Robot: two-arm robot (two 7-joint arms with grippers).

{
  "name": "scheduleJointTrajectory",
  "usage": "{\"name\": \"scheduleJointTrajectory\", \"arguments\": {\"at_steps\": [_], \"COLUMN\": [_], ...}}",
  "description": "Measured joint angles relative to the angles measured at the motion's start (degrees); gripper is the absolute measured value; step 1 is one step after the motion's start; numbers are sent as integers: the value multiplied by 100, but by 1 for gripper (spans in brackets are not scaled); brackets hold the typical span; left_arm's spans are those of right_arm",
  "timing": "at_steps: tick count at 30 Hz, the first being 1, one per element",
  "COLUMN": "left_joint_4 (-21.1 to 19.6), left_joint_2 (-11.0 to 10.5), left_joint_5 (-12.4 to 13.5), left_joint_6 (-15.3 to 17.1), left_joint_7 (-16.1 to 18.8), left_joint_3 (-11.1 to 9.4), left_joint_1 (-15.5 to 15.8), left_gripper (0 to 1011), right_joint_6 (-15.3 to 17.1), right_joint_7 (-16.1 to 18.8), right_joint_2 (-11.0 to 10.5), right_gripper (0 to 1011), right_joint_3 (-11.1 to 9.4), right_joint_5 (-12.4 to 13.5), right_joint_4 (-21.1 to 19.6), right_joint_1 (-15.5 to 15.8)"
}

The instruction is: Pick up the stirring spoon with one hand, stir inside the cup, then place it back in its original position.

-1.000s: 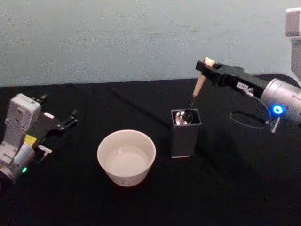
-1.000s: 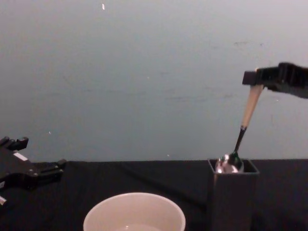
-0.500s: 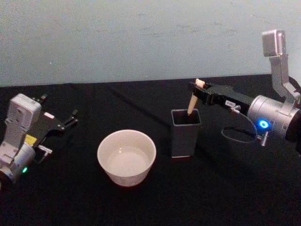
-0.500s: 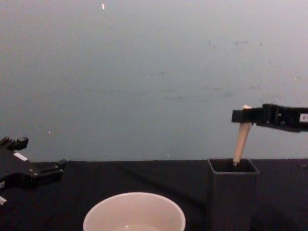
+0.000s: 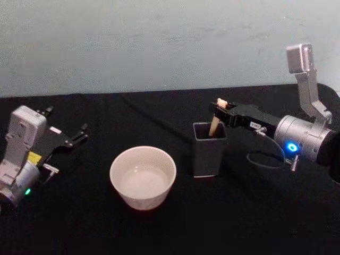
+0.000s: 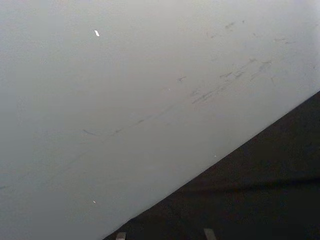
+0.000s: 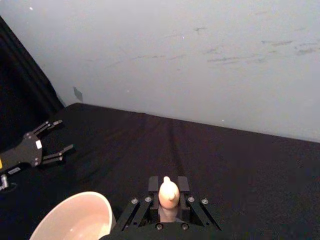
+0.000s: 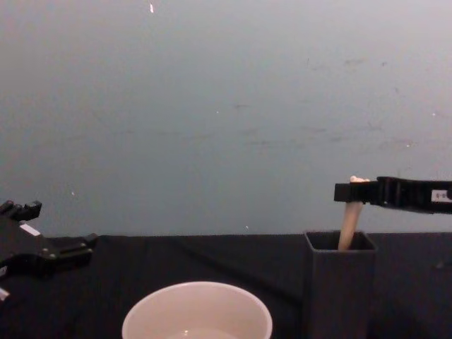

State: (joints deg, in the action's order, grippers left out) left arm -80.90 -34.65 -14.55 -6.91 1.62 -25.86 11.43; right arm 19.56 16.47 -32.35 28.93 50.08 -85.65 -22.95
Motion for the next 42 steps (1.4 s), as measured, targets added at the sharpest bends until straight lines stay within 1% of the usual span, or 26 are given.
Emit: {"name": "scheduleJointTrajectory", "arguments": {"at_steps": [10,18,36,42], "left_joint_4": [0,0,0,0], "left_joint_2": [0,0,0,0], "left_joint_5": [0,0,0,0], "left_joint_6": [0,0,0,0], "left_joint_7": [0,0,0,0], "left_joint_3": [0,0,0,0], "left_joint_1": [0,0,0,0], "left_gripper": [1001,1001,1002,1002], "right_joint_6": [-63,-103,-96,-92], "right_joint_7": [84,165,176,172], "right_joint_2": [-2,-14,42,41], "right_gripper": [225,225,225,225], "right_joint_3": [18,-18,-83,-83], "right_joint_5": [-122,-202,-311,-311], "right_joint_4": [7,0,57,57], "right_joint_1": [81,163,214,214]}}
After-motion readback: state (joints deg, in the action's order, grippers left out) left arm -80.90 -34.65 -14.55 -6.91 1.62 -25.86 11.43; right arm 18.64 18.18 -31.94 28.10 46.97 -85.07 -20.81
